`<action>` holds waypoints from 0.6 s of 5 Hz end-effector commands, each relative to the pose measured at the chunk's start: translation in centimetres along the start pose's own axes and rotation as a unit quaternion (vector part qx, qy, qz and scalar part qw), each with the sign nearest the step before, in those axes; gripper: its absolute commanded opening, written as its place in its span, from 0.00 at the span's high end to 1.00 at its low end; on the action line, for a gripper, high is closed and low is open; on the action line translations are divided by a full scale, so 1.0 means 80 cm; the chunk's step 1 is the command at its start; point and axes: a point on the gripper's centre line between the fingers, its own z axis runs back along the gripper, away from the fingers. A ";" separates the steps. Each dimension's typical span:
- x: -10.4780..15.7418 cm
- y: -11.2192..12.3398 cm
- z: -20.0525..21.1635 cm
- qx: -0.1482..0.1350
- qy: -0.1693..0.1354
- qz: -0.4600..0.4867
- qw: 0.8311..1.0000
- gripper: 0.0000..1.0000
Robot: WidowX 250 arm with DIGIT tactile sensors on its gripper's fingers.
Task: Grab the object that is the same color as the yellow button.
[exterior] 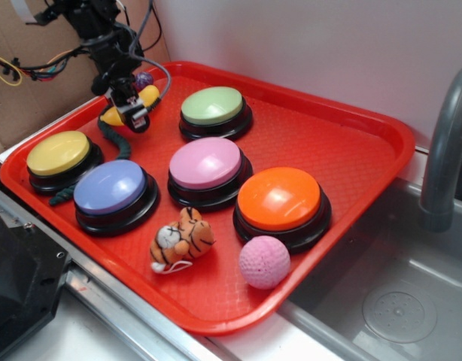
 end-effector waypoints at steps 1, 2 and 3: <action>0.021 -0.029 0.114 0.021 0.000 0.090 0.996 1.00; 0.018 -0.058 0.151 0.045 0.006 0.131 0.990 1.00; 0.005 -0.090 0.174 0.067 0.019 0.161 0.985 1.00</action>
